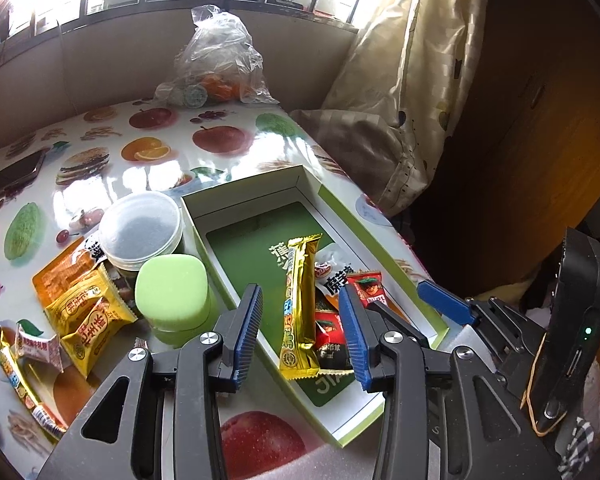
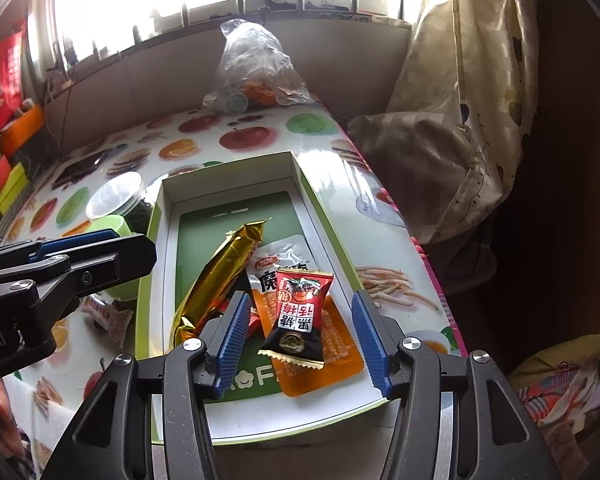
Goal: Organize snacks
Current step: 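Open both grippers to drop the candy bar and red sweet into the box, then move both grippers back over the snack pile toward the next items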
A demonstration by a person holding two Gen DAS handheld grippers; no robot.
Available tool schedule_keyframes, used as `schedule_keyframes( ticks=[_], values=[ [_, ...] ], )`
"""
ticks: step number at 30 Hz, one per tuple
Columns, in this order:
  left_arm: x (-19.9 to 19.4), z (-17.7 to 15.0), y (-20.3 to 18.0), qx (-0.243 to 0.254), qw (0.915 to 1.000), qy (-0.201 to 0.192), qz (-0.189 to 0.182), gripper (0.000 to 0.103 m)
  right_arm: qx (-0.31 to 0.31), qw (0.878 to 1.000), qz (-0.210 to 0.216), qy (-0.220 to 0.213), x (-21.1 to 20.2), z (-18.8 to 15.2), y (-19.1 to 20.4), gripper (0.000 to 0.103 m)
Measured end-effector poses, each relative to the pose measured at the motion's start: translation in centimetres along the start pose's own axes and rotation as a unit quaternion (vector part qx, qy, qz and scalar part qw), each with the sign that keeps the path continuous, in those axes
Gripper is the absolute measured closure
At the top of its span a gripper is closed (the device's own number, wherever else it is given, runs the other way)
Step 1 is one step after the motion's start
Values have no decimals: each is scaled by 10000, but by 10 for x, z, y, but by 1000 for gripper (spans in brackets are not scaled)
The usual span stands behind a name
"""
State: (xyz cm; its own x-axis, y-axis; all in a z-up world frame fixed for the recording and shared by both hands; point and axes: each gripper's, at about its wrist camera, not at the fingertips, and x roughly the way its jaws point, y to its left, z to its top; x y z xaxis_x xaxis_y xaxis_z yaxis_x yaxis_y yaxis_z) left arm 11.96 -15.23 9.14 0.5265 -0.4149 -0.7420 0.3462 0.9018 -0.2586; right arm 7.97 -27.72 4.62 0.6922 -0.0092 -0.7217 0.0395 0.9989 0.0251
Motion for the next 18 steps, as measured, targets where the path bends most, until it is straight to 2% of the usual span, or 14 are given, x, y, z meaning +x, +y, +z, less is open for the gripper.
schedule_keyframes(
  ticks=[4, 13, 18],
  values=[
    [-15, -5, 3, -22, 9999, -112, 103, 62, 78, 9999, 99, -42, -9, 0, 3, 50],
    [-49, -15, 20, -99, 9987, -414, 292, 62, 222, 9969, 684, -317, -34, 1, 18, 50],
    [-63, -28, 43, -270, 9976, -471, 439, 62, 236, 9931, 1049, -461, -47, 1, 32, 50]
  ],
)
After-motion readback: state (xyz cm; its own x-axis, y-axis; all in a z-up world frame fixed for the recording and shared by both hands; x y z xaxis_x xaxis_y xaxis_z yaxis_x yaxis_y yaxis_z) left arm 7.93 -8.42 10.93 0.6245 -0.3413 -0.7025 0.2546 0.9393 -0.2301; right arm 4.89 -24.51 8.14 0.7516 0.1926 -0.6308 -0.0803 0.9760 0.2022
